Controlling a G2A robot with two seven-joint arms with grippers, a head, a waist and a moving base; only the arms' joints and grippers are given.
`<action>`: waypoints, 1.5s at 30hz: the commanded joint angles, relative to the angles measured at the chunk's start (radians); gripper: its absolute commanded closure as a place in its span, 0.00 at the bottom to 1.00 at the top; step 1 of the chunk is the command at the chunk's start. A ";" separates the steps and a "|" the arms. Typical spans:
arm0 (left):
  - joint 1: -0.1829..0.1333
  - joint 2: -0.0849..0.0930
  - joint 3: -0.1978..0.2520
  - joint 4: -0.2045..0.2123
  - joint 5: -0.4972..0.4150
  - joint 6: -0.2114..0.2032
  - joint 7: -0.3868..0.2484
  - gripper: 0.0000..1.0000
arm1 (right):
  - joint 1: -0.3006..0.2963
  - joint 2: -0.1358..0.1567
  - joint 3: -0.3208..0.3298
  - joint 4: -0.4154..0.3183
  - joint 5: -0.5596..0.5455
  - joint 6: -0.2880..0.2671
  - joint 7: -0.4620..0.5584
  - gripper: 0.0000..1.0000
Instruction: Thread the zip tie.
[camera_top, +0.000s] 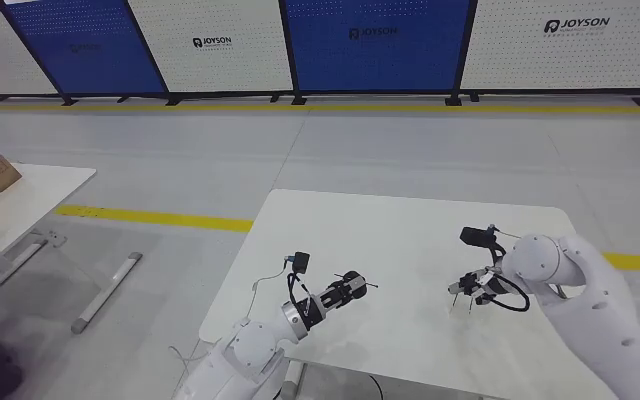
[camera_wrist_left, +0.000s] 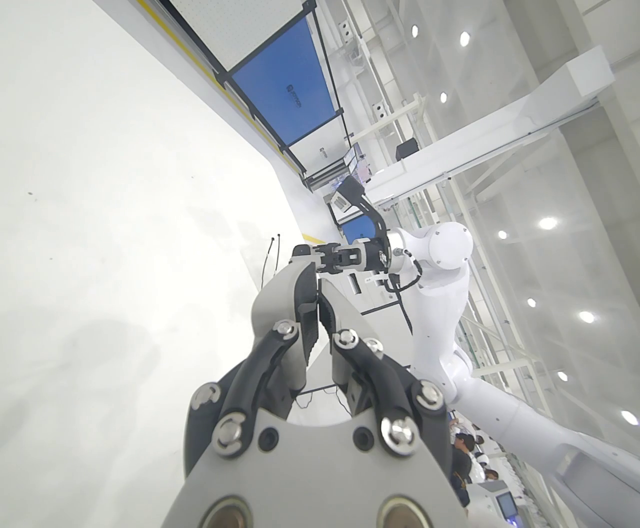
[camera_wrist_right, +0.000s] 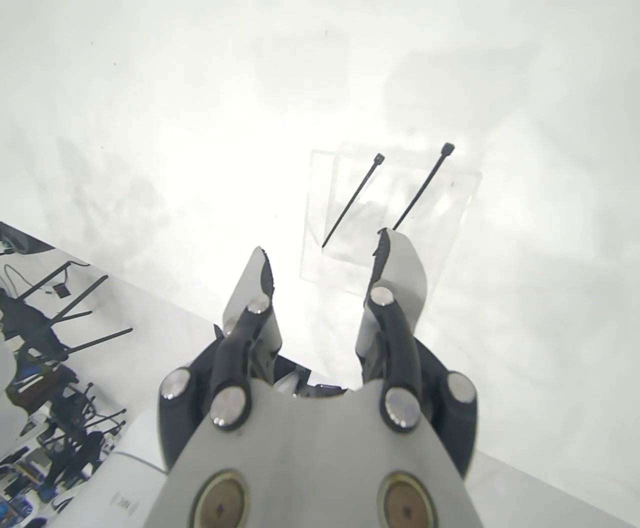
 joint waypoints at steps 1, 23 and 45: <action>0.000 0.000 0.000 0.000 0.000 0.000 0.000 1.00 | -0.002 -0.001 0.006 0.010 -0.005 0.000 0.000 0.62; 0.000 0.000 0.000 0.000 0.000 0.000 0.000 1.00 | 0.019 -0.084 0.005 0.149 -0.103 0.000 0.000 0.72; 0.000 0.000 0.000 0.000 0.000 0.000 0.000 1.00 | -0.031 -0.117 0.074 0.106 -0.196 0.000 0.000 0.71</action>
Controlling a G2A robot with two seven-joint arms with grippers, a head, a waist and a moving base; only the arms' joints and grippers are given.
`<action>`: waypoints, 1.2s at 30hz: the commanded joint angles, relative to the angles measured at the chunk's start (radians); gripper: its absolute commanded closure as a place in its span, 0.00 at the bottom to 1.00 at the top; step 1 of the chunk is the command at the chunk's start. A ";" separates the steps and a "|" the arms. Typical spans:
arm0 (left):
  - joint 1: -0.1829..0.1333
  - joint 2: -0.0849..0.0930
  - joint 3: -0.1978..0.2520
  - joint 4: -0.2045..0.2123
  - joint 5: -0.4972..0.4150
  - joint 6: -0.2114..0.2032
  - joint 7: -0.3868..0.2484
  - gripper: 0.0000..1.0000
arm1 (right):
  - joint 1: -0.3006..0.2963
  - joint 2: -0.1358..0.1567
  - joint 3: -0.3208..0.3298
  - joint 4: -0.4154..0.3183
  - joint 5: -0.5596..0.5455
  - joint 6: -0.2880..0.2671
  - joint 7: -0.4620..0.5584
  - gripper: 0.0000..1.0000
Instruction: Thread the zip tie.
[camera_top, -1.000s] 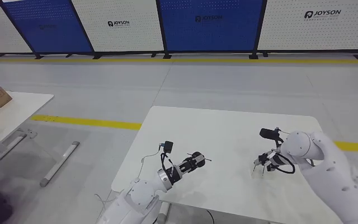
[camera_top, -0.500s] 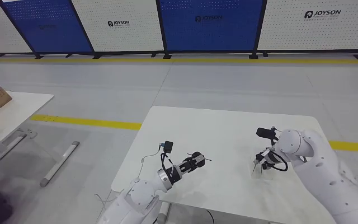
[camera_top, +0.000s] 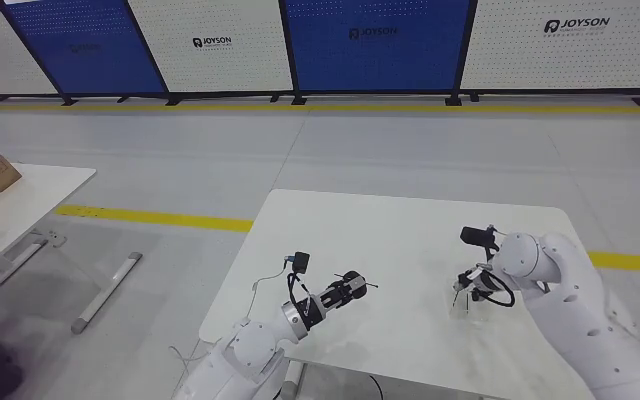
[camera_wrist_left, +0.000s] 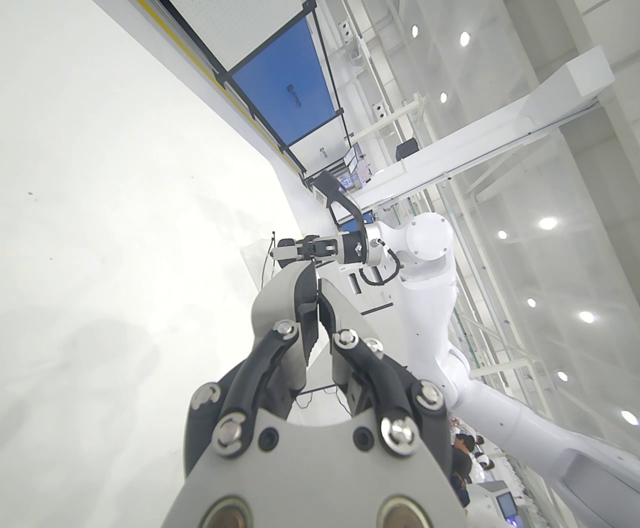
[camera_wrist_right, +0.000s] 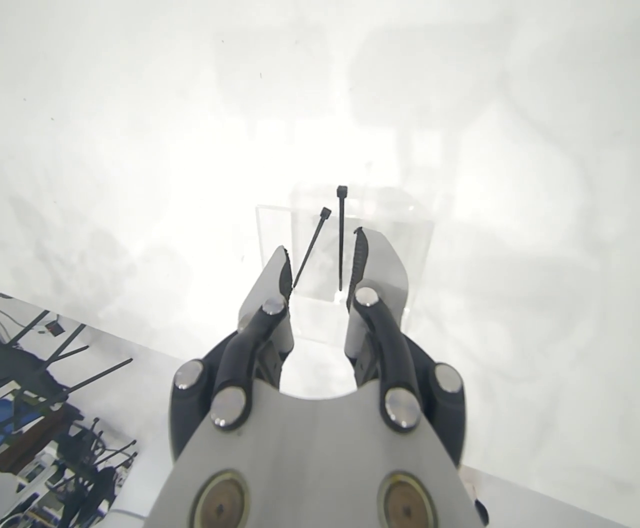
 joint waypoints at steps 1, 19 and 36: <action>0.000 0.000 0.000 0.000 0.000 0.000 0.000 1.00 | -0.011 0.002 0.004 -0.020 -0.003 0.000 0.000 0.71; 0.000 0.000 0.000 0.000 0.000 0.000 0.000 1.00 | 0.050 -0.024 -0.064 0.074 0.017 0.000 0.000 0.81; 0.000 0.000 0.000 0.000 0.000 0.000 0.000 1.00 | 0.087 -0.079 -0.082 0.175 -0.031 0.000 0.000 0.78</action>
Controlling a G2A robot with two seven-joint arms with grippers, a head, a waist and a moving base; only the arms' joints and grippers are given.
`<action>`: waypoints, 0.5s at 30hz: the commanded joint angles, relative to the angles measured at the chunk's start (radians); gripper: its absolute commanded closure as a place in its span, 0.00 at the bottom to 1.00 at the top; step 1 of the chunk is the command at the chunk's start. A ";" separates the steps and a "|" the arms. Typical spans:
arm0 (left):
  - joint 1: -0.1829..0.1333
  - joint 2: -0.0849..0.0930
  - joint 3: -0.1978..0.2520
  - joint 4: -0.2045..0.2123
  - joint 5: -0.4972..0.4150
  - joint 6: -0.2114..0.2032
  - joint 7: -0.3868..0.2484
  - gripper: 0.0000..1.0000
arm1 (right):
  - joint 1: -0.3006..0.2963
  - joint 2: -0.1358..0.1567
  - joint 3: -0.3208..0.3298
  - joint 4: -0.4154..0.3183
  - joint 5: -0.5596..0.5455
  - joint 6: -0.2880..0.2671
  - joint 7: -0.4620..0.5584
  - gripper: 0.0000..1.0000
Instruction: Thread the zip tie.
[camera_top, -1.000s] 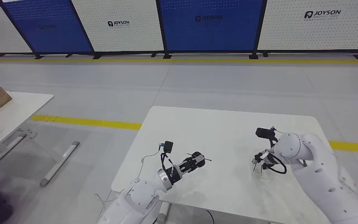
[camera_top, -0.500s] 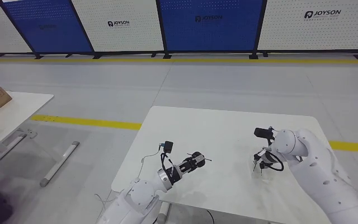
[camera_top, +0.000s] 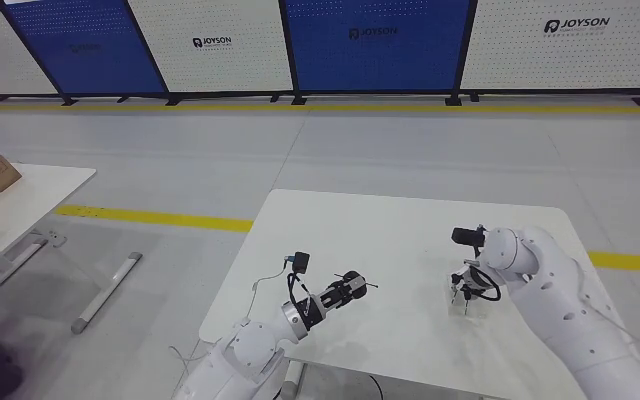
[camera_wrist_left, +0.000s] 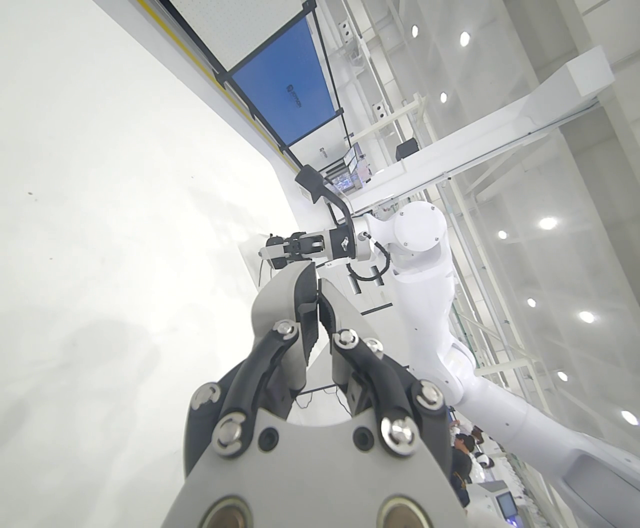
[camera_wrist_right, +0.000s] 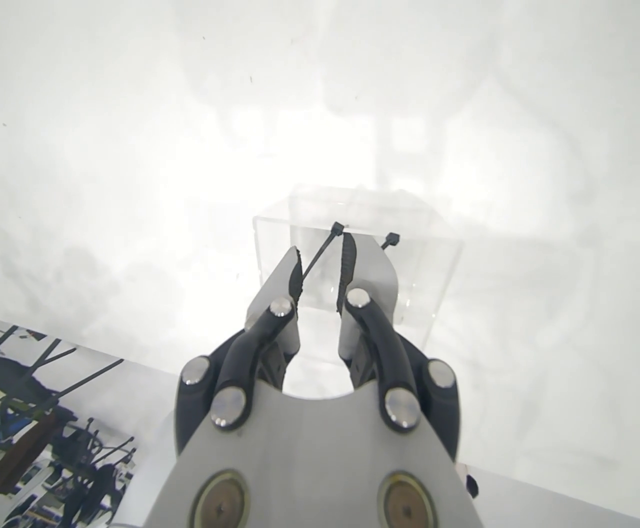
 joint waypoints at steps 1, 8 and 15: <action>0.000 0.000 0.000 0.000 0.000 0.000 0.000 1.00 | 0.000 -0.005 0.002 0.007 -0.006 0.000 0.000 0.79; 0.000 0.000 0.000 0.000 0.000 0.000 0.000 1.00 | 0.006 -0.025 0.005 0.032 -0.030 0.000 0.000 0.80; 0.000 0.000 0.000 0.000 0.000 0.000 0.000 1.00 | 0.010 -0.040 0.012 0.050 -0.054 0.000 0.000 0.93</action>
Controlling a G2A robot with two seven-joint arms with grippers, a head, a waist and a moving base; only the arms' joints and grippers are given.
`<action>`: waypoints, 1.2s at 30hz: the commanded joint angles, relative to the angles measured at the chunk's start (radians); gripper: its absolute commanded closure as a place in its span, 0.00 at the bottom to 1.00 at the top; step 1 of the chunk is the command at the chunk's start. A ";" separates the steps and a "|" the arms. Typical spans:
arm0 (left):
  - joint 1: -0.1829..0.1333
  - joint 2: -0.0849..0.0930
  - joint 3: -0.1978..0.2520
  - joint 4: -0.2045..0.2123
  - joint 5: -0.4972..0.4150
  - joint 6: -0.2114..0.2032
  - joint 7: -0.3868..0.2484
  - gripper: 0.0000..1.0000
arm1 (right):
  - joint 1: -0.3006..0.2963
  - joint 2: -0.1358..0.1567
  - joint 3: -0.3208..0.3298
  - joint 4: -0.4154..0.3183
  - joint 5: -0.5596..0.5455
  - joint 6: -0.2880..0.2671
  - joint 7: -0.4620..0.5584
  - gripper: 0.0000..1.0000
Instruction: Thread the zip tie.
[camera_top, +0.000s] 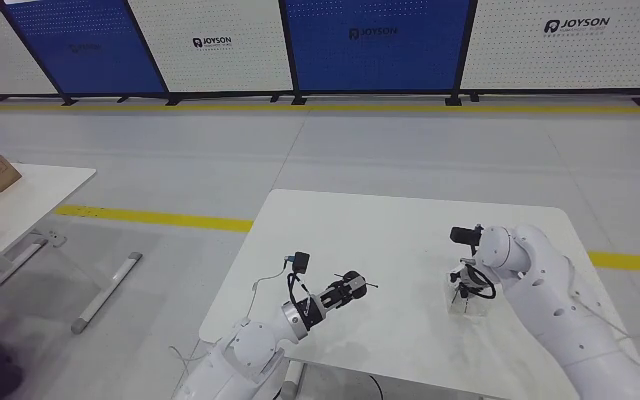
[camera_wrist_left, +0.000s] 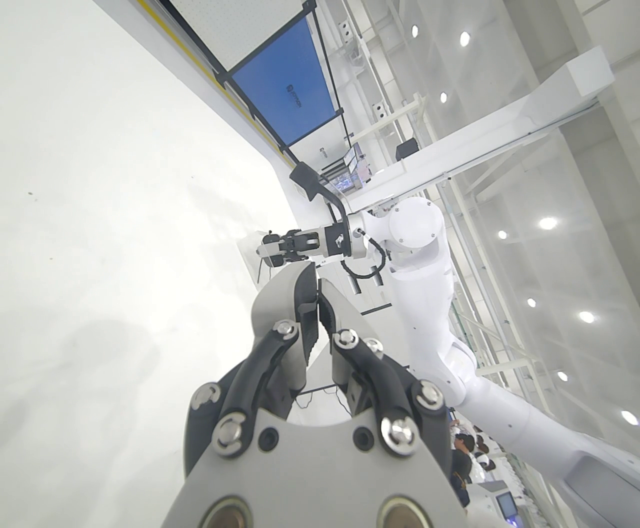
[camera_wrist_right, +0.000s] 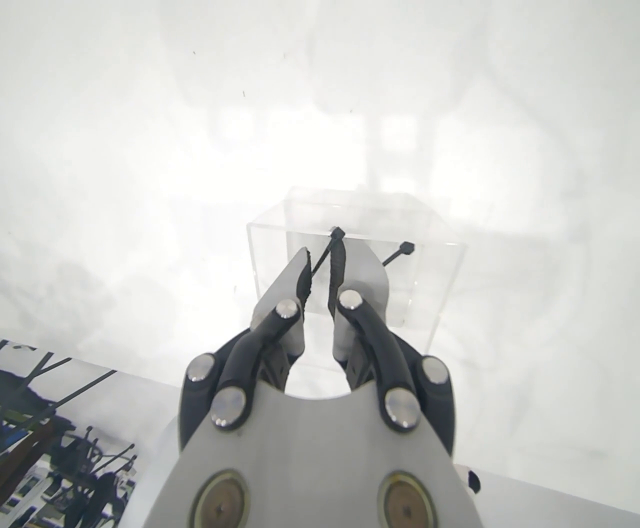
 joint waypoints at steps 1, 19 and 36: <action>0.000 0.000 0.000 0.000 0.000 0.000 0.000 1.00 | 0.001 -0.003 0.001 0.006 -0.006 0.000 0.000 0.97; 0.000 0.000 0.000 0.000 0.000 0.000 0.000 1.00 | -0.094 0.027 0.080 -0.138 -0.067 0.000 0.000 1.00; 0.000 0.000 0.000 0.000 0.000 0.000 0.000 1.00 | -0.408 0.073 0.413 -0.595 -0.123 0.000 0.000 1.00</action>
